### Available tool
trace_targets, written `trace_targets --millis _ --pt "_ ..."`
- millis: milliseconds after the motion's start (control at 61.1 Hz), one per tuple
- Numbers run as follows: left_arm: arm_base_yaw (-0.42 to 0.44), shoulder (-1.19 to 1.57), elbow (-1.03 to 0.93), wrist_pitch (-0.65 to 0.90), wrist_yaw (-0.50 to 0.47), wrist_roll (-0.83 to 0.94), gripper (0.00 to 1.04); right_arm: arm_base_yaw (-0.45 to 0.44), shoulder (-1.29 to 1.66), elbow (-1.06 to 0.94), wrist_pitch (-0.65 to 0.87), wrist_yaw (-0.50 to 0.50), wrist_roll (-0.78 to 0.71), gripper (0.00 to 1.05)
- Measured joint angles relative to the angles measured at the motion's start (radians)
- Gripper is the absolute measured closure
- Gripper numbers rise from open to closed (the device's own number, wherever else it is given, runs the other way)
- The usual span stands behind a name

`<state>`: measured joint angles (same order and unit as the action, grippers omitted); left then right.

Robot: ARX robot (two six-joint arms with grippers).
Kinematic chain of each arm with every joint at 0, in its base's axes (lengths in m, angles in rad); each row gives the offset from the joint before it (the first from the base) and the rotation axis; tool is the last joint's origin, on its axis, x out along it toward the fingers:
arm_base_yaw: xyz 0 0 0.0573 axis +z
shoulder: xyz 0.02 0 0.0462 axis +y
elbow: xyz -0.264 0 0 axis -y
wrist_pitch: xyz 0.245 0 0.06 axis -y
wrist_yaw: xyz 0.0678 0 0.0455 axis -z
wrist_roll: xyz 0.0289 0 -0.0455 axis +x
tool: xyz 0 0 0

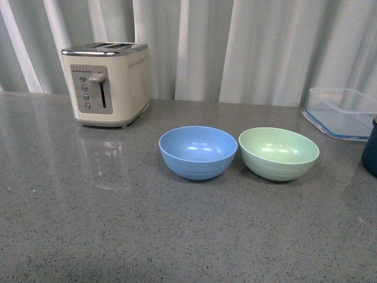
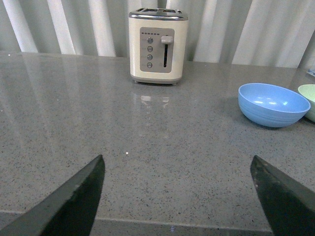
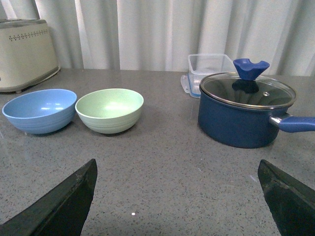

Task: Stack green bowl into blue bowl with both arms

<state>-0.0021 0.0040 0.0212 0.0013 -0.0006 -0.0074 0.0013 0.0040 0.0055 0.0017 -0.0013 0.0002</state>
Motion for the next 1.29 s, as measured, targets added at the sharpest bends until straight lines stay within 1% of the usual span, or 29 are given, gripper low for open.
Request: trace_targets --millis 16,49,65,82,98,115,147,164,196,278,393,491,589,638,769,916,981,1080,1292 --pt "0.0 0.0 0.0 0.0 0.0 0.0 0.06 0.0 0.0 0.0 0.0 0.0 0.0 0.1" --pt "0.0 0.0 0.0 0.0 0.0 0.002 0.06 -0.001 0.001 0.0 -0.001 -0.005 0.0 0.1" --pt "0.0 0.0 0.0 0.0 0.0 0.002 0.06 -0.011 0.01 0.005 -0.019 -0.038 0.001 0.1" --pt "0.0 0.0 0.0 0.0 0.0 0.002 0.07 -0.029 0.024 0.019 -0.053 -0.098 0.003 0.1" --pt "0.0 0.0 0.0 0.0 0.0 0.002 0.08 -0.04 0.035 0.027 -0.069 -0.126 0.005 0.1" --pt "0.0 0.0 0.0 0.0 -0.001 0.002 0.07 -0.06 0.065 0.042 -0.094 -0.181 0.007 0.1" --pt "0.0 0.0 0.0 0.0 0.0 0.002 0.07 -0.081 0.115 0.066 -0.111 -0.251 0.008 0.1" --pt "0.0 0.0 0.0 0.0 0.001 0.003 0.07 -0.085 0.133 0.075 -0.114 -0.268 0.008 0.1" --pt "0.0 0.0 0.0 0.0 0.001 0.002 0.07 -0.089 0.184 0.103 -0.121 -0.287 0.006 0.1" --pt "0.0 0.0 0.0 -0.001 0.0 0.002 0.07 -0.074 0.318 0.192 -0.121 -0.284 0.003 0.1" --pt "0.0 0.0 0.0 -0.001 0.0 0.002 0.07 -0.019 0.5 0.323 -0.114 -0.226 0.0 0.1" --pt "0.0 0.0 0.0 -0.001 0.0 0.002 0.07 0.052 0.65 0.43 -0.094 -0.16 0.0 0.1" --pt "0.0 0.0 0.0 -0.001 0.0 0.002 0.07 0.142 0.864 0.567 -0.037 -0.095 0.005 0.1" --pt "0.0 0.0 0.0 -0.001 0.0 0.002 0.07 0.165 0.958 0.626 -0.01 -0.072 0.015 0.1" --pt "0.0 0.0 0.0 -0.001 0.0 0.002 0.07 0.176 1.195 0.782 0.006 -0.026 0.068 0.1" --pt "0.0 0.0 0.0 -0.001 0.0 0.002 0.07 0.197 1.455 0.945 -0.019 0.032 0.14 0.1" --pt "0.0 0.0 0.0 -0.001 0.0 0.002 0.07 0.217 1.58 1.028 -0.035 0.082 0.155 0.1" --pt "0.0 0.0 0.0 -0.001 0.0 0.002 0.07 0.225 1.685 1.106 -0.051 0.14 0.166 0.1" --pt "0.0 0.0 0.0 -0.001 0.0 0.002 0.07 0.214 1.831 1.241 -0.122 0.196 0.192 0.1"
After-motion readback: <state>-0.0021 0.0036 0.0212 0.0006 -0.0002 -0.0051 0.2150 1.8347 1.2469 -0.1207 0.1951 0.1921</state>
